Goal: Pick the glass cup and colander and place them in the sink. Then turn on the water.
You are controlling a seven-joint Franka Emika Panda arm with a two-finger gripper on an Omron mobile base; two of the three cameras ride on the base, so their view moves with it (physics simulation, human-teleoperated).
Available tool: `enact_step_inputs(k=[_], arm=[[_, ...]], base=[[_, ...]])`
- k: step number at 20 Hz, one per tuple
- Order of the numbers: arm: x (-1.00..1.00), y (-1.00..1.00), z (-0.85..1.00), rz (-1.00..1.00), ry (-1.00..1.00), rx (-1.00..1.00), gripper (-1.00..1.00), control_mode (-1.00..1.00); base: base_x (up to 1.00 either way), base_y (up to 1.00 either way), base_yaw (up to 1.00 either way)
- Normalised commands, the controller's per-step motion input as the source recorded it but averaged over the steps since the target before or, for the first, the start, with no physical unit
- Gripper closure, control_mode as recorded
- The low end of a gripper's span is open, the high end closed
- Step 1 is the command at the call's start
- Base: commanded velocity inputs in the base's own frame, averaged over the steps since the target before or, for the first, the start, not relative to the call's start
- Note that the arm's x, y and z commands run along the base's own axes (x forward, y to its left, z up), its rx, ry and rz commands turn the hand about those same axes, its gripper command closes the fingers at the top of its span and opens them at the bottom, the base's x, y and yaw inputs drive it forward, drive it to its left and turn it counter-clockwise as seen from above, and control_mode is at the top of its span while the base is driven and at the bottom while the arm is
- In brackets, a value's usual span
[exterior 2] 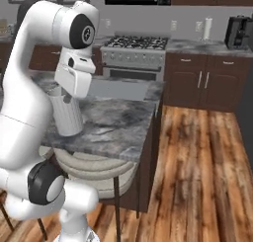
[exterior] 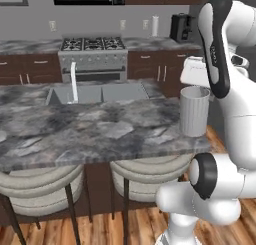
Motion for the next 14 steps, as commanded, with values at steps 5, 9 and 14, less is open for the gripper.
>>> enact_step_inputs(k=[5, 9, 14], arm=[[0.00, 0.00, 0.00, 0.00, 0.00, 0.00, 1.00, 1.00], [0.00, 0.00, 0.00, 0.00, 0.00, 0.00, 1.00, 1.00], [0.00, 0.00, 0.00, 0.00, 0.00, 0.00, 1.00, 1.00]], base=[[-0.24, -0.15, 0.47], [-0.02, -0.01, 0.50], [0.00, 0.00, 0.50]])
